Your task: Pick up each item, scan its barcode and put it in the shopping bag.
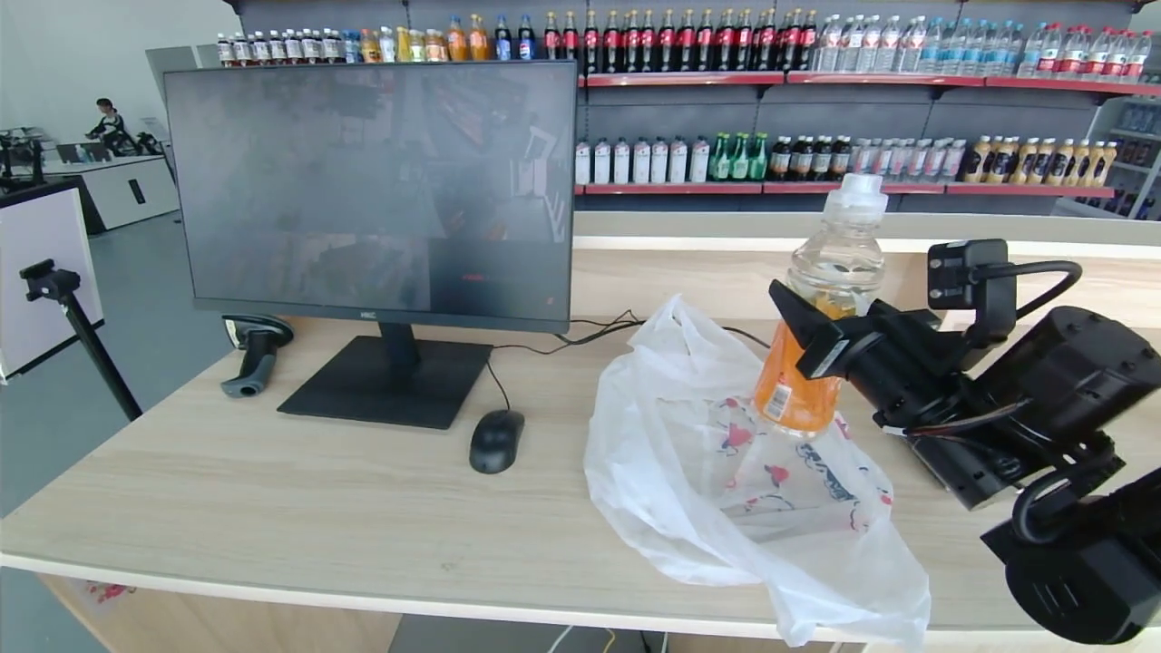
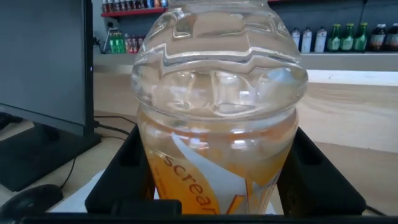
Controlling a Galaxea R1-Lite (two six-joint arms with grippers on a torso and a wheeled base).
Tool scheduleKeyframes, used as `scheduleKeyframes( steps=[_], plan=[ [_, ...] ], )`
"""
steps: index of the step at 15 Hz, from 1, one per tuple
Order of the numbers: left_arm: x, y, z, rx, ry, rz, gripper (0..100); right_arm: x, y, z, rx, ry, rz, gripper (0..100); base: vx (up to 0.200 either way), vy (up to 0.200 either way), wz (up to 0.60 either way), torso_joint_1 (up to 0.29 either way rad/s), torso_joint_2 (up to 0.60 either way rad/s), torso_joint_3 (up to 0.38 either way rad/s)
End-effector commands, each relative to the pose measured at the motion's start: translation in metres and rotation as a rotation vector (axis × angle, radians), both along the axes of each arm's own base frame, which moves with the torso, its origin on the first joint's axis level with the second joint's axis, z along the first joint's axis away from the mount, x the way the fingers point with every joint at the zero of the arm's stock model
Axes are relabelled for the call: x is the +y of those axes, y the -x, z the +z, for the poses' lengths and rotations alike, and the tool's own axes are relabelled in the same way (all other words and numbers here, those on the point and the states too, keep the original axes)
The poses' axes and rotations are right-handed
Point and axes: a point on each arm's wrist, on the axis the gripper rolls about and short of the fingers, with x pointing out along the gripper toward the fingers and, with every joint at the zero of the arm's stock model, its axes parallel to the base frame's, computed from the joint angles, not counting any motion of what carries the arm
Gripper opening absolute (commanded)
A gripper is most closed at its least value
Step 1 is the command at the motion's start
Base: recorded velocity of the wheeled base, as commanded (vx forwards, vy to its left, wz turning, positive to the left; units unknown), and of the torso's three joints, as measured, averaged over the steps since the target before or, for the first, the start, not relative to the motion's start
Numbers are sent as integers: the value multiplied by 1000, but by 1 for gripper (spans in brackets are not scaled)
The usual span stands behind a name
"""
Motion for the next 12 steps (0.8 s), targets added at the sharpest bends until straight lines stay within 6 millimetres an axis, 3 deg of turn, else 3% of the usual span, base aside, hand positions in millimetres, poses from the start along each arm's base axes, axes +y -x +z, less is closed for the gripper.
scheduleKeyframes(
  steps=[1,4,9,12],
  plan=[
    [0,0,0,-1,0,1,100,7,-12,-15,40,8,8,0,0,0,0,0,0,0],
    [0,0,0,-1,2,1,100,16,-10,-15,40,2,37,0,0,0,0,0,0,0],
    [0,0,0,1,0,1,100,48,-10,-21,42,5,124,0,0,0,0,0,0,0],
    [0,0,0,-1,2,1,100,53,-16,-26,48,5,130,0,0,0,0,0,0,0]
  ],
)
